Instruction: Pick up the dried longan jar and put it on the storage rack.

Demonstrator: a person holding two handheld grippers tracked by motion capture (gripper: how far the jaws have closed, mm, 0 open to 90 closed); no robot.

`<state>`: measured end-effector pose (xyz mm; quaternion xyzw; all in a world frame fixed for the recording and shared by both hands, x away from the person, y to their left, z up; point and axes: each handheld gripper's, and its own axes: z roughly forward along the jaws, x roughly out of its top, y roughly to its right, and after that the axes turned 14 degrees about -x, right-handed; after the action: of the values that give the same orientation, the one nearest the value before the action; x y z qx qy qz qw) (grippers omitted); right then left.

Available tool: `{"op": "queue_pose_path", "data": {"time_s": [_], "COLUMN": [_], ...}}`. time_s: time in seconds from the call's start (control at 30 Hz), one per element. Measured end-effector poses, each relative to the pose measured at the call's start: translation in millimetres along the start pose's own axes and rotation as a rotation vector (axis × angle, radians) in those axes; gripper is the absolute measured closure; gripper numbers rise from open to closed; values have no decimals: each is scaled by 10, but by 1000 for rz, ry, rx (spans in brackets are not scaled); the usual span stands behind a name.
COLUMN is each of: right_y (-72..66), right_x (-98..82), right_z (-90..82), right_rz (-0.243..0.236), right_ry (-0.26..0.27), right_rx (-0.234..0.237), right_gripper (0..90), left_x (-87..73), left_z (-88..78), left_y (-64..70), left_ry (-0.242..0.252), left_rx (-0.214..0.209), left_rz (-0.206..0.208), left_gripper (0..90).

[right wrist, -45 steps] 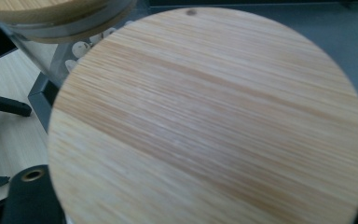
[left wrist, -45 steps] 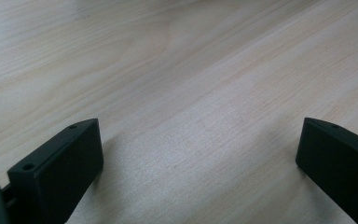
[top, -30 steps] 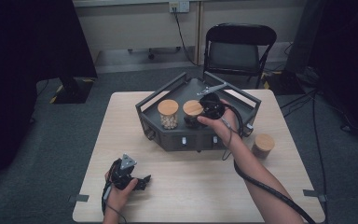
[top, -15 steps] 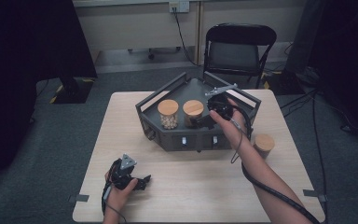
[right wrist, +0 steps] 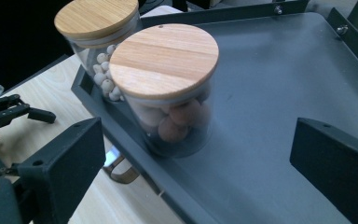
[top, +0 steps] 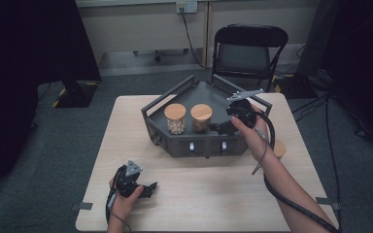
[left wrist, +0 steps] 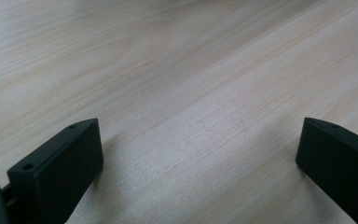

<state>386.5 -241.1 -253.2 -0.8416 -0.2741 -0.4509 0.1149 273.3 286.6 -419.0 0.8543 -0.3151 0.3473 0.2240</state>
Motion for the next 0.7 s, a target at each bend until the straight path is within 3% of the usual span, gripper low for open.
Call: {"op": "queue_pose_path", "data": {"time_s": [0.27,0.7], "right_y": [56,113], "right_x": [-103,-199], "right_z": [-186,-342], "right_rz": [1,-6], "right_ry": [16,21], "right_rx": [-12,-15], "right_gripper": [28,30], "left_x": [0,-4], "left_z": [0,1], "left_y": [-1,5], "left_ry": [0,2], "left_rx": [0,2], "left_rz": [0,1], "left_gripper": [1,2]}}
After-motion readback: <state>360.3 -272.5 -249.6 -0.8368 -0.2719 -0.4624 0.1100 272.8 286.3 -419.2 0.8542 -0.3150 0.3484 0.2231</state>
